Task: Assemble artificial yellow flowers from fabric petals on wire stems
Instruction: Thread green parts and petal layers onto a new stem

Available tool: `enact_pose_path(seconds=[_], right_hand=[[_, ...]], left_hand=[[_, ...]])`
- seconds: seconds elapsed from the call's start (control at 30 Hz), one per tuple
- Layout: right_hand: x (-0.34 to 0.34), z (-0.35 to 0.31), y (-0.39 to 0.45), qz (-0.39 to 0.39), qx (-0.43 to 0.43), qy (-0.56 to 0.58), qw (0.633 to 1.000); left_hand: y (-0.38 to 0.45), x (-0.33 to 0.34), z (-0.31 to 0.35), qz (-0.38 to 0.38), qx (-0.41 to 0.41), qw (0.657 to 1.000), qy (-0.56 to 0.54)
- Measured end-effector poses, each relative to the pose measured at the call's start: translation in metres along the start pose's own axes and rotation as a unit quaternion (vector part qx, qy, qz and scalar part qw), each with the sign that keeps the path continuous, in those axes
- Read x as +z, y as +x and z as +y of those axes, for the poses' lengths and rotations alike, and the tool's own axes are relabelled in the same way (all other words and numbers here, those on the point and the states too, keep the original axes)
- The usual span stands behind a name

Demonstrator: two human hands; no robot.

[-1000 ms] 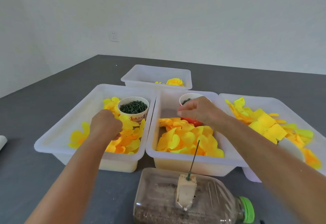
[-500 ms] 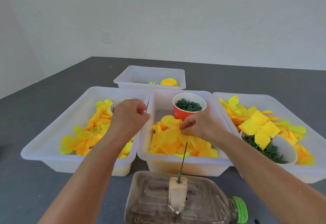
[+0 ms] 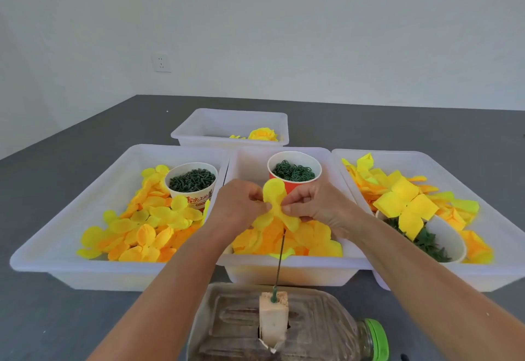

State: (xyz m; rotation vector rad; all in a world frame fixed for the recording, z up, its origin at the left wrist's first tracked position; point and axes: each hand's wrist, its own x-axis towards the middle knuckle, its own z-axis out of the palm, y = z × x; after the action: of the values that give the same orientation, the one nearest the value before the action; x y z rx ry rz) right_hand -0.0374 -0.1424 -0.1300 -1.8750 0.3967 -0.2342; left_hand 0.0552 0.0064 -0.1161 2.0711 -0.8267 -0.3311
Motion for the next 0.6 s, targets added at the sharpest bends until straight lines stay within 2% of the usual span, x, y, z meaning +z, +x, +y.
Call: enact_pose_path(seconds=[0.13, 0.23, 0.33, 0.43, 0.5, 0.6], right_hand=[[-0.003, -0.007, 0.006, 0.016, 0.002, 0.039, 0.999], [-0.007, -0.008, 0.01, 0.056, -0.01, 0.045, 0.997], [-0.01, -0.003, 0.009, 0.078, -0.015, -0.086, 0.993], [-0.009, 0.004, 0.008, 0.024, 0.036, -0.31, 0.95], [-0.006, 0.006, 0.007, -0.009, 0.068, -0.308, 0.949], [-0.003, 0.007, 0.007, 0.001, 0.072, -0.27, 0.96]], left_hand=[[0.003, -0.004, 0.0, 0.029, -0.055, 0.987, -0.147], [0.008, -0.009, 0.0, 0.081, -0.094, 0.966, -0.227], [0.009, -0.012, -0.001, 0.1, -0.112, 0.949, -0.278], [0.008, -0.01, -0.001, 0.102, -0.113, 0.946, -0.287], [0.007, -0.008, 0.0, 0.106, -0.112, 0.947, -0.281], [0.006, -0.005, 0.001, 0.109, -0.105, 0.95, -0.275]])
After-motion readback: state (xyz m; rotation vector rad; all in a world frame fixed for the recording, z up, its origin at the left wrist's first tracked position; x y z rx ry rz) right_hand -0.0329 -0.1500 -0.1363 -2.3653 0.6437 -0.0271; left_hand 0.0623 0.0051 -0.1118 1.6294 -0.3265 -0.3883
